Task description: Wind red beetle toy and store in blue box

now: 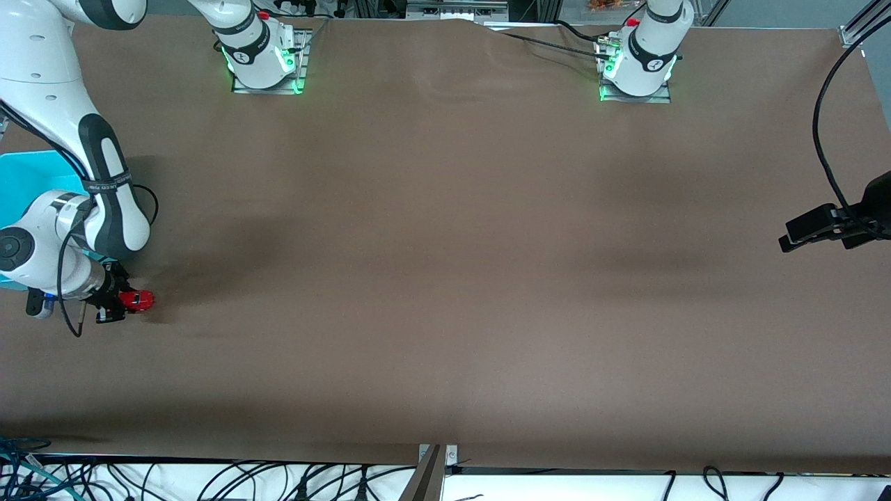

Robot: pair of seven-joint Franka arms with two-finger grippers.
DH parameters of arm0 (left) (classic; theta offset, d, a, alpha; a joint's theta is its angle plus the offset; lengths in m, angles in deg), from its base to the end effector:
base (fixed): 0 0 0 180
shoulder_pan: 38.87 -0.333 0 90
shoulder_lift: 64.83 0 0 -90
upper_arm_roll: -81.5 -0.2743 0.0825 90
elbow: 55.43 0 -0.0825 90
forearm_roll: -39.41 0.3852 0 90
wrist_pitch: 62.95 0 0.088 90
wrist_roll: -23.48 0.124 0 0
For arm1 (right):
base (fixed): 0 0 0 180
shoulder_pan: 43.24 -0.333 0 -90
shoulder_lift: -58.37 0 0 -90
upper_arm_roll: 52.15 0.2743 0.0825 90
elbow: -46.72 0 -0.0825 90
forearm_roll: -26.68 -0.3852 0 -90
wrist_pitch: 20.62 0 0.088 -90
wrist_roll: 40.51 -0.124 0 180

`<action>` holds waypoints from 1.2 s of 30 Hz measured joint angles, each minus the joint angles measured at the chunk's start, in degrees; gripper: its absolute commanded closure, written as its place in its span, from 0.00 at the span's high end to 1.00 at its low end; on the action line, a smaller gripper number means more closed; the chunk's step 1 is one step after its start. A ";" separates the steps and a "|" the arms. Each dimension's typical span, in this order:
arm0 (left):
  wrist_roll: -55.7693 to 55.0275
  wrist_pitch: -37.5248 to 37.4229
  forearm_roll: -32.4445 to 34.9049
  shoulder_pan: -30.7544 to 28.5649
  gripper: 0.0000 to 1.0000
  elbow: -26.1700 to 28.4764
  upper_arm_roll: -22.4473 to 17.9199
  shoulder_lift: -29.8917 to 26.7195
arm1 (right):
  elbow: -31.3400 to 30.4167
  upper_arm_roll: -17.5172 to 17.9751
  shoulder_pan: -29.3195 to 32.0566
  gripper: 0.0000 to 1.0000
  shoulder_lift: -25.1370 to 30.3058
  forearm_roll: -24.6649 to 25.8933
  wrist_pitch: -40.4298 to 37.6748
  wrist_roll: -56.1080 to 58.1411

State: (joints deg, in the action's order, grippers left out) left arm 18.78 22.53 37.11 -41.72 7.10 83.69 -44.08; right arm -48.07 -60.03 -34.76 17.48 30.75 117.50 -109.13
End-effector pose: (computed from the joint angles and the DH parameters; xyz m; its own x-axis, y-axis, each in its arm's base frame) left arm 0.6398 0.0069 0.5671 0.9951 0.0931 0.0342 0.0911 -0.9942 0.0564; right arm 0.6388 -0.1827 0.1523 0.1730 -0.9743 0.1445 -0.9848 -0.1731 0.0125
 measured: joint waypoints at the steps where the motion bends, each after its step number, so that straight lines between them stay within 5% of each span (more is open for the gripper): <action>1: 0.00 0.00 0.00 0.00 1.00 0.00 0.00 0.00 | 0.01 0.01 0.00 0.00 0.31 0.01 -0.71 0.10; 36: 0.00 0.00 -0.02 0.00 1.00 0.05 0.00 0.00 | -1.50 2.31 -0.01 0.00 11.55 0.08 -20.22 9.01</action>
State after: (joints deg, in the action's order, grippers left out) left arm 18.78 22.53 37.09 -41.72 7.15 83.69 -44.08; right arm -49.57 -57.71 -34.77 29.03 30.83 97.28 -100.12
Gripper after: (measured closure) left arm 0.000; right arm 0.533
